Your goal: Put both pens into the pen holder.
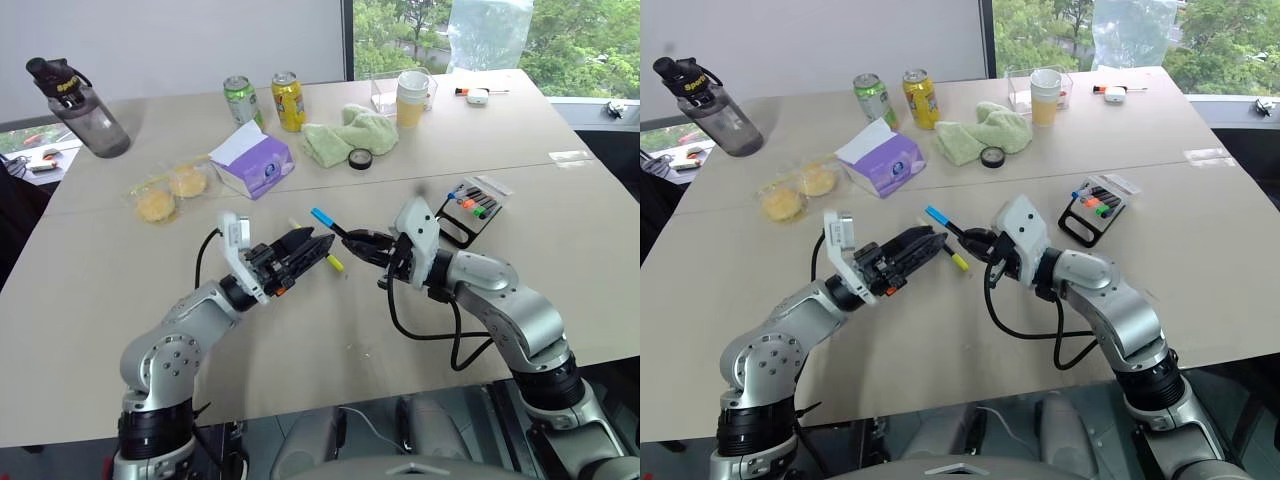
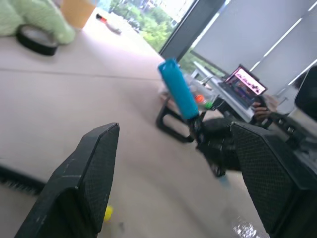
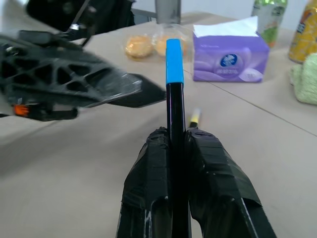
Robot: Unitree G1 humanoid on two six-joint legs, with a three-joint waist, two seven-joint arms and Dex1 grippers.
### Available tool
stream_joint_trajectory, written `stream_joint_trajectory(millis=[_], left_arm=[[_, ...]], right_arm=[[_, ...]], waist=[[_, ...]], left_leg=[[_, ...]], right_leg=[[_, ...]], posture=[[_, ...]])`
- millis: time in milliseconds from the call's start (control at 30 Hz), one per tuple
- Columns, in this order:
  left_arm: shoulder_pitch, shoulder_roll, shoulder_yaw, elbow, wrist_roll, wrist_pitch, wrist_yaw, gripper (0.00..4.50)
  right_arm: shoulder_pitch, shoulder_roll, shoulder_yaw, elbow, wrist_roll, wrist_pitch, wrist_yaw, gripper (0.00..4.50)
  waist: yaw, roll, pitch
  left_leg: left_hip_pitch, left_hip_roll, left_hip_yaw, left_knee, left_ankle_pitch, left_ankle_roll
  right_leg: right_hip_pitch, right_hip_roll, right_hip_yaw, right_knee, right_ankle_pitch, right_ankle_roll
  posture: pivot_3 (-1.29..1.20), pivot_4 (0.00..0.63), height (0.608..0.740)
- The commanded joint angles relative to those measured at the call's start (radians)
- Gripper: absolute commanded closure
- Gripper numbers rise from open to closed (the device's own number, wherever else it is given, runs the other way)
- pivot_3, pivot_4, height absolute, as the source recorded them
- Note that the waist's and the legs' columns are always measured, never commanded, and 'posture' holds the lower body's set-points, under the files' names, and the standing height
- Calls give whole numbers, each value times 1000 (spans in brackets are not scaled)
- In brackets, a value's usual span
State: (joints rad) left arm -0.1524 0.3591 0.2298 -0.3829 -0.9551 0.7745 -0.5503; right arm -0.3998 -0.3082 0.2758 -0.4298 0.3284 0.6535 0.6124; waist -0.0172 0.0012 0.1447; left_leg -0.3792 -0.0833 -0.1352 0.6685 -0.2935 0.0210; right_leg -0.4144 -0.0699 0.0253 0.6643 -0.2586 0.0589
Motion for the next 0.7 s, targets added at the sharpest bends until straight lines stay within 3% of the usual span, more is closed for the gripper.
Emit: stream_joint_trajectory(millis=[33,200,333,567,700], left_arm=[[-6,10,-8,-13,-22,-28,-56,2170],[-15,19,-20,-4,1,-41,-78,4477],[-26,22,-35,2,5,-52,-98,4477],[-43,75,-89,5,77,-89,-178,4500],[-34,132,-144,5,141,-128,-261,4500]], right_arm=[[-11,1,9,-35,5,-44,23,4500],[-13,-3,16,-27,8,-52,38,4500],[-18,-10,24,-17,16,-55,65,4500],[-42,-70,39,-17,26,35,106,1299],[-82,-103,35,-28,66,146,127,1299]], waist=[[0,0,0],[2,0,0],[3,0,0],[2,0,0],[2,0,0]], left_leg=[[0,0,0,0,0,0],[0,0,0,0,0,0],[0,0,0,0,0,0],[0,0,0,0,0,0],[0,0,0,0,0,0]], right_leg=[[0,0,0,0,0,0],[0,0,0,0,0,0],[0,0,0,0,0,0],[0,0,0,-1,0,0],[0,0,0,-1,0,0]], posture=[[0,150,740],[0,150,740],[0,150,740],[0,150,740],[0,150,740]])
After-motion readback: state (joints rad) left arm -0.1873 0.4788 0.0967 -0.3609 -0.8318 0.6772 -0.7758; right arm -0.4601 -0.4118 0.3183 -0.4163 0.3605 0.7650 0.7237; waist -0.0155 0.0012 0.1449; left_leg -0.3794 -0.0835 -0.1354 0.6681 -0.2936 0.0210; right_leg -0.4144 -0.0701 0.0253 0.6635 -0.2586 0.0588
